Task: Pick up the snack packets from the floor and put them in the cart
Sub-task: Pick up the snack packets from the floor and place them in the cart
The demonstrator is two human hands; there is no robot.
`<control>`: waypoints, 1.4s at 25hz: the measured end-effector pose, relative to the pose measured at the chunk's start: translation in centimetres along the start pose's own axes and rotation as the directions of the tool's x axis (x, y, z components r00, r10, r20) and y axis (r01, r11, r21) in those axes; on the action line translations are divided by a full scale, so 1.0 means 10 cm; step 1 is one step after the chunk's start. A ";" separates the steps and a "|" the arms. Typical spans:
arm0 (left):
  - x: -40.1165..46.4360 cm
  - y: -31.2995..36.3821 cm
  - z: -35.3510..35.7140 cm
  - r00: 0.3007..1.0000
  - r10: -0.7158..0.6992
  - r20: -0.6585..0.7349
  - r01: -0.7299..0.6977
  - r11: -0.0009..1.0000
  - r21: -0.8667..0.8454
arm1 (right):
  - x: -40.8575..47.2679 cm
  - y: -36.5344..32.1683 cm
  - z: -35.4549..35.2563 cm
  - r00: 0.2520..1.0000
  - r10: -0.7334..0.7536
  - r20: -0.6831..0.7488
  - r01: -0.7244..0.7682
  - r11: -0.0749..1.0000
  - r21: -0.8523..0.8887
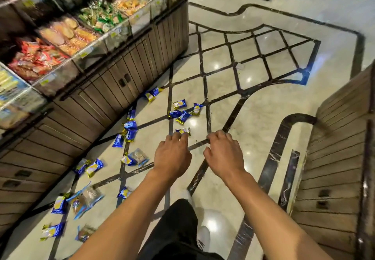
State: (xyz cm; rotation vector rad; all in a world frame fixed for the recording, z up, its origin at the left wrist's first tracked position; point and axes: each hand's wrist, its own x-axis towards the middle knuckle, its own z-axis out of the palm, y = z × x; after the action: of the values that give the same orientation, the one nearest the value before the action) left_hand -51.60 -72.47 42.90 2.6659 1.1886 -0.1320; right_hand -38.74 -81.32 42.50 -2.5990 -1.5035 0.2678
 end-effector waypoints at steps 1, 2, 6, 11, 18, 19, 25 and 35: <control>0.18 0.04 0.01 1.000 0.001 0.003 -0.001 1.000 0.003 | 0.16 0.08 -0.01 1.000 -0.003 0.004 0.003 1.000 -0.003; 0.33 0.07 0.03 1.000 -0.001 0.005 0.001 1.000 0.006 | 0.31 0.15 -0.03 1.000 -0.006 0.010 0.006 1.000 -0.004; 1.12 0.17 0.04 0.999 -0.016 0.030 0.017 0.999 -0.031 | 1.08 0.40 -0.08 0.999 -0.011 0.048 0.009 1.000 0.025; 2.12 0.22 -0.11 0.997 -0.029 0.065 0.031 0.999 -0.033 | 2.06 0.64 -0.32 0.997 0.009 0.074 -0.013 0.999 0.051; 3.32 0.39 -0.30 0.997 -0.047 0.069 0.048 0.999 -0.018 | 3.16 1.04 -0.52 0.998 -0.011 0.062 0.007 0.998 0.064; 3.48 0.43 -0.29 0.995 -0.064 0.073 0.067 0.997 -0.035 | 3.32 1.11 -0.52 0.997 -0.025 0.069 0.020 0.997 0.074; 4.34 0.79 -0.27 0.980 -0.169 0.105 0.174 0.984 -0.042 | 4.35 1.71 -0.56 0.988 -0.123 0.098 0.108 0.983 0.149; 5.66 1.49 -0.51 0.916 -0.399 0.044 0.401 0.902 -0.160 | 5.76 2.44 -0.87 0.911 -0.376 0.170 0.360 0.926 0.115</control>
State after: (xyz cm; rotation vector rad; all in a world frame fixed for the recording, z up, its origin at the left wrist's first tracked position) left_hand -2.70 -40.00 40.62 2.2445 1.6530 -0.1053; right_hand 11.88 -43.65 41.07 -2.2176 -1.9622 0.5329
